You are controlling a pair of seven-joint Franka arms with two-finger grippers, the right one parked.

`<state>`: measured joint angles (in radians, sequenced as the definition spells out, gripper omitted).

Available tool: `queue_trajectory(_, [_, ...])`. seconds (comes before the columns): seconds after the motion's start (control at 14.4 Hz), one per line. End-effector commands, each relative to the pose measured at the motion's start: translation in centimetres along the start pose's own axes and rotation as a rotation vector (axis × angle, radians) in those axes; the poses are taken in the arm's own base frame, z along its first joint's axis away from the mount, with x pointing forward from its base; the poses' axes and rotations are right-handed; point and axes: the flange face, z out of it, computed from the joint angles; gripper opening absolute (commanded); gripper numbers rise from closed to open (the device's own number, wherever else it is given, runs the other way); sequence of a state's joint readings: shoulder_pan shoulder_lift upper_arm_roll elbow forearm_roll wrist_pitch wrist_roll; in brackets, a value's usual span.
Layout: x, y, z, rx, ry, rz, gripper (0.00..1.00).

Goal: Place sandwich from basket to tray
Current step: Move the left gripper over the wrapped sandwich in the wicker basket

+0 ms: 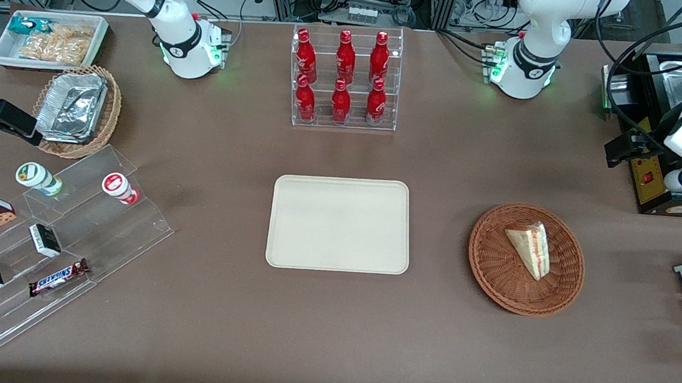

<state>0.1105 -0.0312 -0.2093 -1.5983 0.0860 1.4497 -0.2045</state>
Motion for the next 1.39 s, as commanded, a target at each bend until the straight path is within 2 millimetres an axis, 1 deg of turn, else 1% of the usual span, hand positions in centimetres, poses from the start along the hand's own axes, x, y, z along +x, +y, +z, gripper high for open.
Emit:
queue_trajectory(0.0, [-0.4,0.1,-0.5,-0.009,-0.007,0.008,1.00])
queue_trajectory(0.14, [-0.3,0.1,0.1,0.001,-0.016,0.006,1.00])
queue_trajectory(0.21, [-0.1,-0.1,0.7,0.003,-0.028,0.003,1.00])
queue_trajectory(0.28, [0.1,-0.3,1.8,0.009,-0.052,0.000,1.00])
queue_trajectory(0.42, [0.7,-1.5,6.0,0.020,-0.118,-0.020,1.00])
queue_trajectory(0.49, [1.3,-2.6,8.2,0.017,-0.138,-0.039,1.00])
queue_trajectory(0.56, [1.6,-3.3,10.9,0.014,-0.162,-0.057,1.00])
queue_trajectory(0.7, [1.7,-3.0,15.7,0.019,-0.167,-0.051,1.00])
queue_trajectory(0.77, [1.9,-2.9,17.7,0.013,-0.148,-0.050,1.00])
queue_trajectory(0.83, [2.0,-3.1,20.3,0.005,-0.132,-0.060,1.00])
queue_trajectory(0.9, [1.9,-3.4,22.3,-0.002,-0.110,-0.072,1.00])
queue_trajectory(0.97, [2.0,-3.2,24.2,-0.015,-0.088,-0.085,1.00])
queue_trajectory(1.04, [2.1,-2.9,25.6,-0.023,-0.076,-0.136,1.00])
queue_trajectory(1.18, [2.8,-1.5,27.2,-0.026,-0.058,-0.263,1.00])
queue_trajectory(1.32, [3.7,0.2,28.9,-0.037,-0.043,-0.305,1.00])
